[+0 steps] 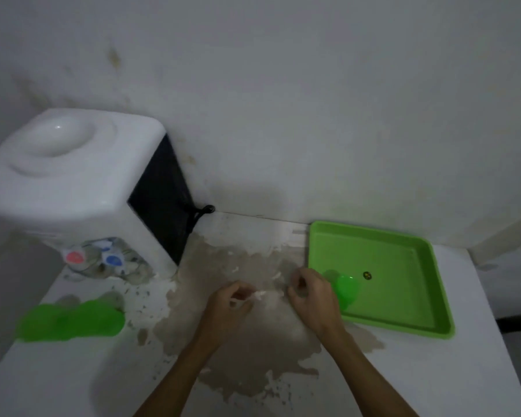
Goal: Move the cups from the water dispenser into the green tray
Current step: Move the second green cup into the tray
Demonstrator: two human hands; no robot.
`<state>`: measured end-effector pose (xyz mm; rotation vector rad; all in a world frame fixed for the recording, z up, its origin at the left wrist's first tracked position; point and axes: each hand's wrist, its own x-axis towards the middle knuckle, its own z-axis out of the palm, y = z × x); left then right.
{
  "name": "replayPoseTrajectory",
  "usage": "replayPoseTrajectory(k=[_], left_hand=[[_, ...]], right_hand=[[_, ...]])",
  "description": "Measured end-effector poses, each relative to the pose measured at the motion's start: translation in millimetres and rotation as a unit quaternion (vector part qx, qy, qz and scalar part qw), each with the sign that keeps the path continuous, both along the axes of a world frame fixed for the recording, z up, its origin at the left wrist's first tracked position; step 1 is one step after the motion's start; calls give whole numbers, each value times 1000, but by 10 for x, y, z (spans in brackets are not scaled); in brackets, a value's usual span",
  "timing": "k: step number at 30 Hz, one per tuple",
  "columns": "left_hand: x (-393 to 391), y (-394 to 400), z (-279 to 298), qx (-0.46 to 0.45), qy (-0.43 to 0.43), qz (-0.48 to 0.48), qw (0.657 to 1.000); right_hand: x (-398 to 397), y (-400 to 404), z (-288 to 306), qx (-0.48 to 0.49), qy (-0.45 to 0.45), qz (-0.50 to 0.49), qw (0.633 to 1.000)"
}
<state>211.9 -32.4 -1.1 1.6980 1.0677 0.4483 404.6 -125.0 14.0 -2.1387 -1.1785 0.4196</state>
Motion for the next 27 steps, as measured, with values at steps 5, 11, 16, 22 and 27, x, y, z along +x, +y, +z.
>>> replayPoseTrajectory(k=[5,11,16,22,27], left_hand=[[-794,177,151,36,13,77,996],[-1838,467,148,174,79,170,967],[-2392,742,73,166,187,217,944],[-2613,981,-127,74,243,123,959],[-2645,1046,-138,96,229,105,963]], right_hand=[[-676,394,-25,17,113,92,989],[-1535,833,-64,-2,153,172,973],[-2108,1156,-57,-16,173,199,964],[-2354,1320,-107,-27,188,195,962],[-2391,1329,-71,-31,198,171,965]])
